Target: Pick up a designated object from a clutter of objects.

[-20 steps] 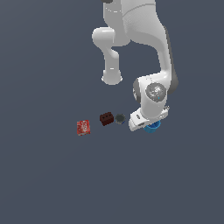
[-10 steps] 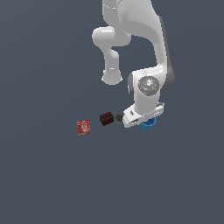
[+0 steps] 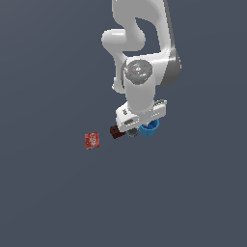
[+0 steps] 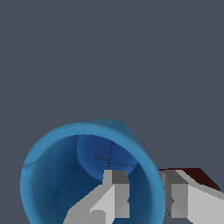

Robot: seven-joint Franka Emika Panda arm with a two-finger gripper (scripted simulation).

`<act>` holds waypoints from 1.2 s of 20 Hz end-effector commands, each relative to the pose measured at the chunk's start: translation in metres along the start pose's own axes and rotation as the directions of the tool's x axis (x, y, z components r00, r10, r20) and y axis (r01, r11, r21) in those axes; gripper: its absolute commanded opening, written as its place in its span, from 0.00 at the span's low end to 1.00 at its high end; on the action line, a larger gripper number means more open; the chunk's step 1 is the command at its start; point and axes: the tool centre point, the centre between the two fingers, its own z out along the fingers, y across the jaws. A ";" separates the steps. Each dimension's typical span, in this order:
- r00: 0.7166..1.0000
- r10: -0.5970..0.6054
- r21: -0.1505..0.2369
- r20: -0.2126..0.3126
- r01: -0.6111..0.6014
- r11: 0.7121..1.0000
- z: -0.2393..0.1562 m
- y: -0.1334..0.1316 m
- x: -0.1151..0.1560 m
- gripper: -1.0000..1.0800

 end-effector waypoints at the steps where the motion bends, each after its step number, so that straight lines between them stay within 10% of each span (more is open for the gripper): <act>1: 1.000 0.000 0.001 -0.002 0.000 1.000 -0.026 0.018 -0.010 0.00; 24: 1.000 0.001 -0.003 0.000 -0.001 1.000 -0.243 0.181 -0.088 0.00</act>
